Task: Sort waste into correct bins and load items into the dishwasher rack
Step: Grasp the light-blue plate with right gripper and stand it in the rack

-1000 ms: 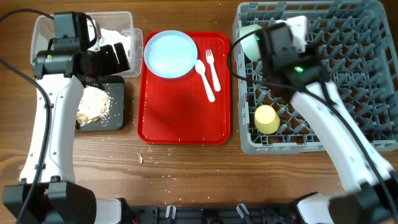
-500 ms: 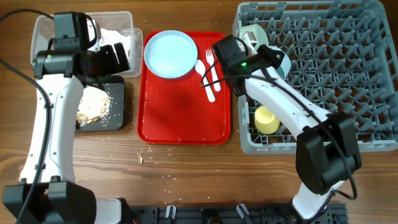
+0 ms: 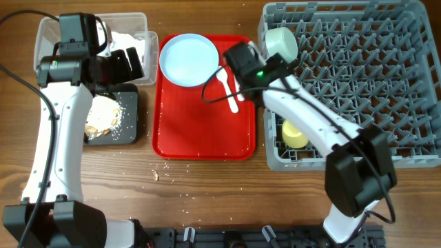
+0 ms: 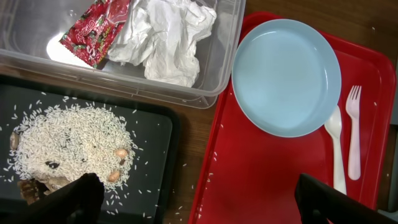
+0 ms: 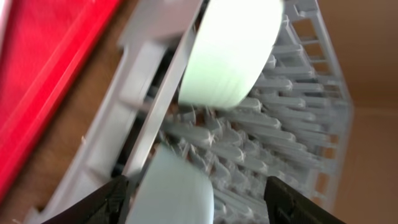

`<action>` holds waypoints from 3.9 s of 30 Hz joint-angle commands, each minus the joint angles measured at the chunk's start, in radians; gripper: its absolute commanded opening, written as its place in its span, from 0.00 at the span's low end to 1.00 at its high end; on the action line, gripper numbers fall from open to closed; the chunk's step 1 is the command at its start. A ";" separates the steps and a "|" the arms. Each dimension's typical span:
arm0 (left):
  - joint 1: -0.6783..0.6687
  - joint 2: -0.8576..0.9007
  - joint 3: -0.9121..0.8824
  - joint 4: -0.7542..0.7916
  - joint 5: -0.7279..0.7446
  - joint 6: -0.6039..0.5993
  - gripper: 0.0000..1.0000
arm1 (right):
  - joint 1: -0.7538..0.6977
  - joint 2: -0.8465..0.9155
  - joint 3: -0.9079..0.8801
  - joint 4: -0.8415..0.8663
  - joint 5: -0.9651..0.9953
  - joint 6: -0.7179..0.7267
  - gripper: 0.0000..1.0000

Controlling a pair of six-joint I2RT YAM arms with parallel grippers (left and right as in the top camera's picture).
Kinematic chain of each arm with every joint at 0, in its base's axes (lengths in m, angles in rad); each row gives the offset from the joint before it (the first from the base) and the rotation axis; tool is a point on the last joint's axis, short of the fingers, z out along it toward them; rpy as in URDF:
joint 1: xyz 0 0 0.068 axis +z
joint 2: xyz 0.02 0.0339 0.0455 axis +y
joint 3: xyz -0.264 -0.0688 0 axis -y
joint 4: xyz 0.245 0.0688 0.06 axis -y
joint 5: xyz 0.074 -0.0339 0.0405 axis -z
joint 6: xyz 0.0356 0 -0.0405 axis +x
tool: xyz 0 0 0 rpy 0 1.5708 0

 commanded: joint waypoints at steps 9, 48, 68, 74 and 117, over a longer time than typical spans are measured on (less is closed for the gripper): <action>0.003 0.006 0.006 0.002 -0.009 -0.002 1.00 | -0.035 -0.036 0.109 0.418 -0.816 0.669 0.56; 0.003 0.006 0.006 0.002 -0.009 -0.002 1.00 | -0.194 -0.290 0.117 0.326 -0.331 0.266 0.04; 0.003 0.006 0.006 0.002 -0.009 -0.002 1.00 | -0.369 -0.082 0.102 0.198 0.115 -0.496 0.04; 0.003 0.006 0.006 0.002 -0.009 -0.002 1.00 | -0.370 -0.043 0.103 0.257 -0.097 -0.387 0.92; 0.003 0.006 0.006 0.002 -0.009 -0.002 1.00 | -0.056 0.276 0.177 0.104 -0.884 0.510 0.04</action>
